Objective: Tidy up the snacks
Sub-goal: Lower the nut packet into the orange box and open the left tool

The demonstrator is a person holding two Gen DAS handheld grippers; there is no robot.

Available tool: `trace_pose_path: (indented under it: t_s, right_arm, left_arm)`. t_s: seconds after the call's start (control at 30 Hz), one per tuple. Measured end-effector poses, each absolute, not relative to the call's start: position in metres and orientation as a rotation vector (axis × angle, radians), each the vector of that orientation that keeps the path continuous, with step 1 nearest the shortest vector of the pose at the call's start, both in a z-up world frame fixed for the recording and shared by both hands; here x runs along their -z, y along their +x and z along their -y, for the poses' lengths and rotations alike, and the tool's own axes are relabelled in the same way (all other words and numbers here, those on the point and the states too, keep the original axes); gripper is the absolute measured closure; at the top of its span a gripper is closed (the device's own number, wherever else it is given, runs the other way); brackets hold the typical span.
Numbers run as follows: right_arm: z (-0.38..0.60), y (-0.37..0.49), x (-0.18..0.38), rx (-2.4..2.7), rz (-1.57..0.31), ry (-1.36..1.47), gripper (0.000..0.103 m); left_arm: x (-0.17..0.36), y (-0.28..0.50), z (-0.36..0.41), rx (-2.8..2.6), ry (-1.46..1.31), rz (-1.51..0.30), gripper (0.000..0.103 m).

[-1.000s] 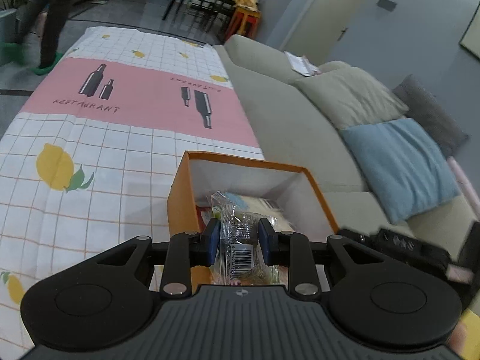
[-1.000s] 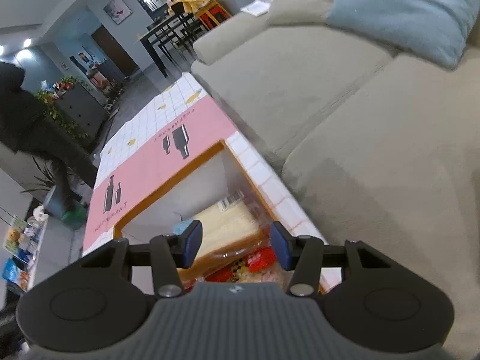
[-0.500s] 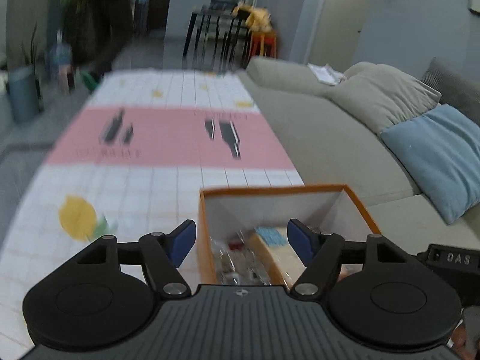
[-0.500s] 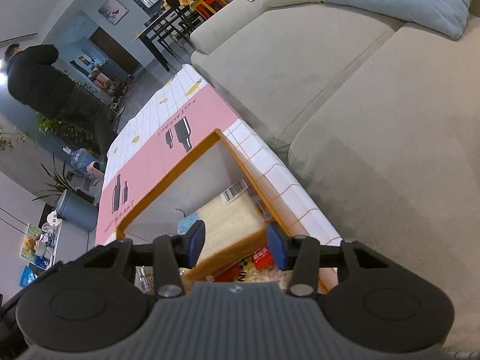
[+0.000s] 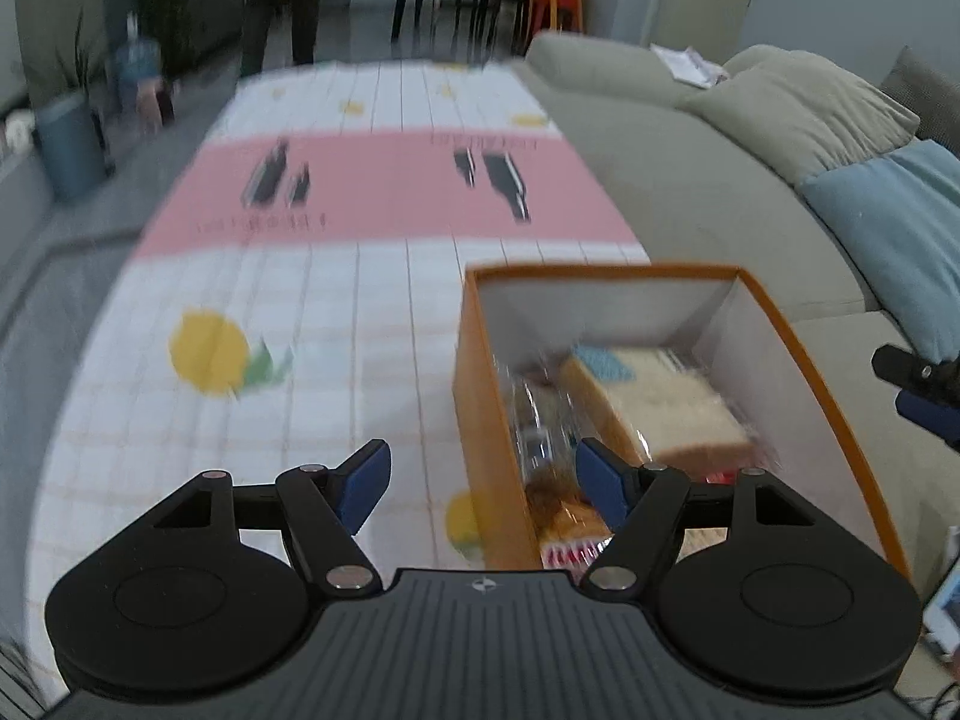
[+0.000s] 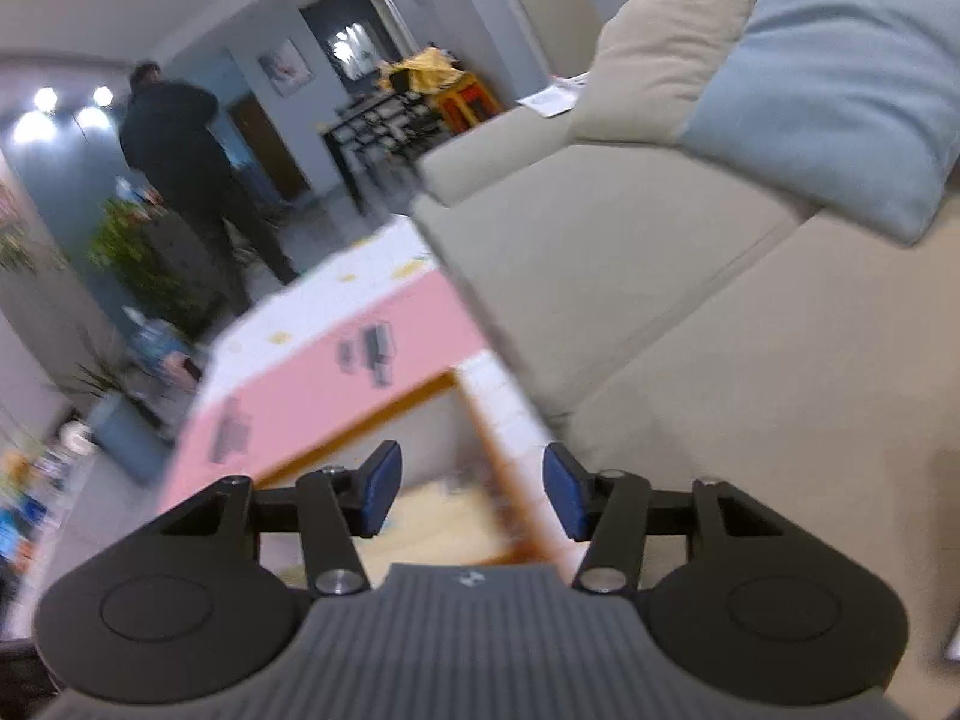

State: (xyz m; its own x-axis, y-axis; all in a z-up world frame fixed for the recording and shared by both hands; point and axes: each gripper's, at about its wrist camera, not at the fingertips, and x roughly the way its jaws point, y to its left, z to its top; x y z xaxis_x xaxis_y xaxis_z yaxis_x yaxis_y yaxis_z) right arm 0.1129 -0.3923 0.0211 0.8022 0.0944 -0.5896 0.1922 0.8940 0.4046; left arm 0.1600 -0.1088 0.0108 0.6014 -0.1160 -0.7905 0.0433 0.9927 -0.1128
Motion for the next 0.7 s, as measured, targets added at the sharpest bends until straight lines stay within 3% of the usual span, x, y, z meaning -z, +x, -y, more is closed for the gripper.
trace_pose_path:
  t_s: [0.13,0.17,0.27,0.6,0.7]
  right_arm:
    - [0.395,0.12,-0.009,0.072,-0.715,0.454,0.051]
    - [0.395,0.124,-0.004,0.077,-0.758,0.454,0.052]
    - [0.397,0.132,0.013,0.085,-0.878,0.479,0.082]
    - [0.367,0.132,0.016,0.053,-0.894,0.358,0.083]
    - [0.365,0.131,0.016,0.069,-0.894,0.354,0.082]
  left_arm:
    - [0.005,0.159,0.111,0.12,-0.093,-0.985,0.022]
    - [0.009,0.159,0.111,0.113,-0.089,-1.005,0.029]
    - [0.023,0.156,0.108,0.109,-0.127,-1.066,0.049]
    - [0.024,0.146,0.093,0.098,-0.148,-1.115,0.048]
    - [0.019,0.143,0.091,0.116,-0.134,-1.117,0.042]
